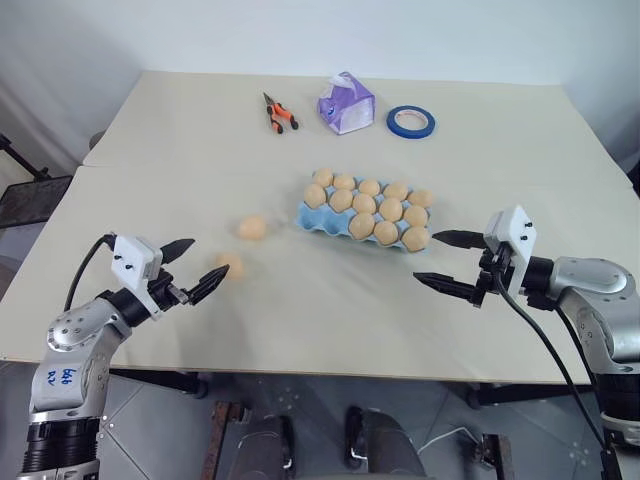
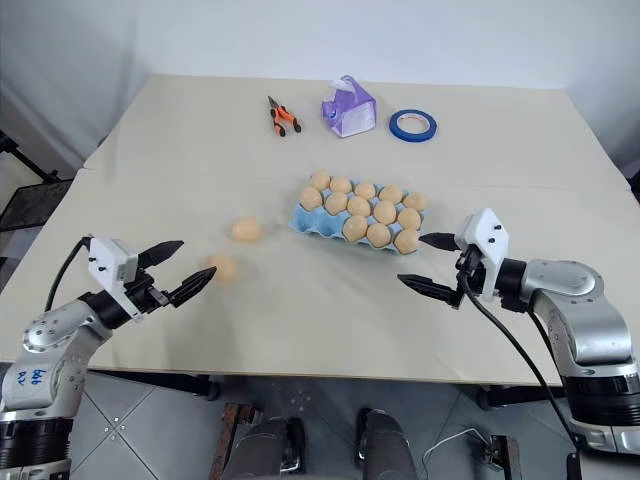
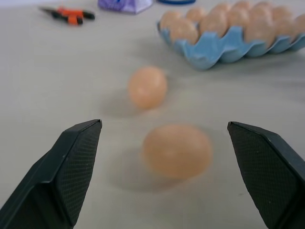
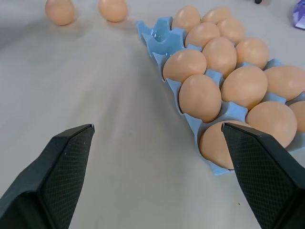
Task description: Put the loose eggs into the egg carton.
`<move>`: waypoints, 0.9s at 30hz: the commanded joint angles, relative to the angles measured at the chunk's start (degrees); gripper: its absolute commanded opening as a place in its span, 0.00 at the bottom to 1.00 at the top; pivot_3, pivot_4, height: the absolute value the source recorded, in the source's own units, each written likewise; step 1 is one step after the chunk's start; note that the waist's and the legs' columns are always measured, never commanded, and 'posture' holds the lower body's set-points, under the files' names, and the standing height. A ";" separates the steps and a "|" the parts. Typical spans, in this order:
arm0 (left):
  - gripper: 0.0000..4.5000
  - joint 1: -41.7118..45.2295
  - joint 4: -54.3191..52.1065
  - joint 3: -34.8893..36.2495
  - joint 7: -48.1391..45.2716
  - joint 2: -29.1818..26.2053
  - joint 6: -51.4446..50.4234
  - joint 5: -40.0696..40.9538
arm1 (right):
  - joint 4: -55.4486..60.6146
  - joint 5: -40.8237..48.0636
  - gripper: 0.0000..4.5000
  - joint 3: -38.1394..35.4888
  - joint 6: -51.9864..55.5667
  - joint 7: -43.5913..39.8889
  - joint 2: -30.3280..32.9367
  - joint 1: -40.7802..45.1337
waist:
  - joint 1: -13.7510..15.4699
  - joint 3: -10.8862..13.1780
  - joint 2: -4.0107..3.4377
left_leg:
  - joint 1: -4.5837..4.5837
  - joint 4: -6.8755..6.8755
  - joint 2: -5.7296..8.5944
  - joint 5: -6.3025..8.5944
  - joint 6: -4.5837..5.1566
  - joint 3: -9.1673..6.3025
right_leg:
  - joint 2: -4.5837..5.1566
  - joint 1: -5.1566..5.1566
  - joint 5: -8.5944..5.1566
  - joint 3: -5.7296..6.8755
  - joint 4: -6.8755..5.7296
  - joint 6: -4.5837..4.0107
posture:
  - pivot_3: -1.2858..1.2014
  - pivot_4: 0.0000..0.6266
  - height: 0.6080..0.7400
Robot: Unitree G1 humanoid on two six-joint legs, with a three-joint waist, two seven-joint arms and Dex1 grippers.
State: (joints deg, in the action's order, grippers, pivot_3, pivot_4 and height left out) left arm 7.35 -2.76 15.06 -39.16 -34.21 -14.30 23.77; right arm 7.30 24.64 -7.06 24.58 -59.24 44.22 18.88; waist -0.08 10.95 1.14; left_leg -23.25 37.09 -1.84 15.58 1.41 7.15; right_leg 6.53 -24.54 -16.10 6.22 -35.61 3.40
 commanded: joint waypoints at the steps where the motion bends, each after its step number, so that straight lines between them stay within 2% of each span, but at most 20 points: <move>1: 1.00 2.79 3.50 -2.57 0.01 0.40 0.04 -2.40 | 3.02 1.01 0.99 -0.97 -0.12 0.74 0.03 -0.50 | 0.10 0.00 0.00 | 0.00 0.01 0.00 0.00 0.00 -0.01 | 0.00 0.01 0.00 0.01 -0.01 0.00 | 0.52 0.24 1.00; 5: 1.00 5.65 7.06 -4.64 -0.06 0.92 1.86 -4.47 | 3.63 1.17 0.99 -1.10 0.34 1.27 0.00 -0.70 | 0.19 0.00 0.00 | 0.00 0.05 0.01 -0.02 0.02 -0.01 | 0.00 0.02 0.01 0.01 -0.03 0.01 | 0.52 0.24 1.00; 6: 0.91 6.14 7.42 -5.00 -0.18 1.05 2.14 -4.74 | 3.73 1.19 1.00 -1.14 0.39 1.38 0.03 -0.77 | 0.19 0.00 0.00 | 0.00 0.04 0.01 -0.02 0.02 -0.01 | 0.00 0.02 0.01 0.00 -0.02 0.02 | 0.52 0.24 1.00; 8: 0.80 6.68 7.74 -5.49 -0.63 1.22 2.00 -4.93 | 3.75 1.15 1.00 -1.14 0.40 1.61 0.04 -0.76 | 0.19 0.00 0.00 | -0.01 0.04 0.02 -0.02 0.02 -0.01 | 0.00 0.01 0.02 0.00 -0.02 0.03 | 0.52 0.24 1.00; 16: 0.20 8.81 10.97 -6.37 -1.70 1.64 2.12 -5.84 | 3.96 1.13 1.00 -1.22 0.28 2.41 -0.02 -1.20 | 0.07 0.00 0.00 | 0.01 0.04 0.01 -0.16 0.23 0.00 | 0.00 0.01 0.02 0.01 -0.06 0.03 | 0.52 0.24 1.00; 19: 0.01 9.37 11.74 -6.12 -2.10 1.80 2.76 -5.84 | 3.85 1.07 1.00 -1.19 0.18 2.59 -0.03 -1.22 | 0.10 0.00 0.00 | 0.01 0.05 0.02 -0.15 0.22 -0.01 | 0.00 0.01 0.02 0.02 -0.06 0.03 | 0.52 0.24 1.00; 26: 0.01 11.93 9.29 -6.20 -1.79 2.81 2.03 -4.71 | 4.34 1.21 1.00 -1.35 0.23 3.08 -0.09 -1.85 | 0.18 0.00 0.00 | 0.00 0.05 0.02 -0.15 0.21 -0.01 | 0.00 0.02 0.02 0.02 -0.06 0.03 | 0.52 0.24 1.00; 27: 0.05 12.09 7.46 -6.69 -1.56 2.91 0.51 -4.49 | 4.55 1.27 1.00 -1.41 0.31 3.24 -0.15 -2.03 | 0.21 0.00 0.00 | 0.00 0.05 0.02 -0.15 0.21 -0.01 | 0.01 0.03 0.02 0.01 -0.06 0.03 | 0.52 0.24 1.00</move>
State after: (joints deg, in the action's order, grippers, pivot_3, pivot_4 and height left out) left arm 18.65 8.77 8.40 -40.88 -31.52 -12.86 18.02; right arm 9.36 24.77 -7.08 25.14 -56.52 44.12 17.08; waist 0.13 10.95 1.14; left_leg -23.25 37.14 -1.81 15.43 1.63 7.13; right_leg 6.53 -24.50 -16.08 6.23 -35.67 3.44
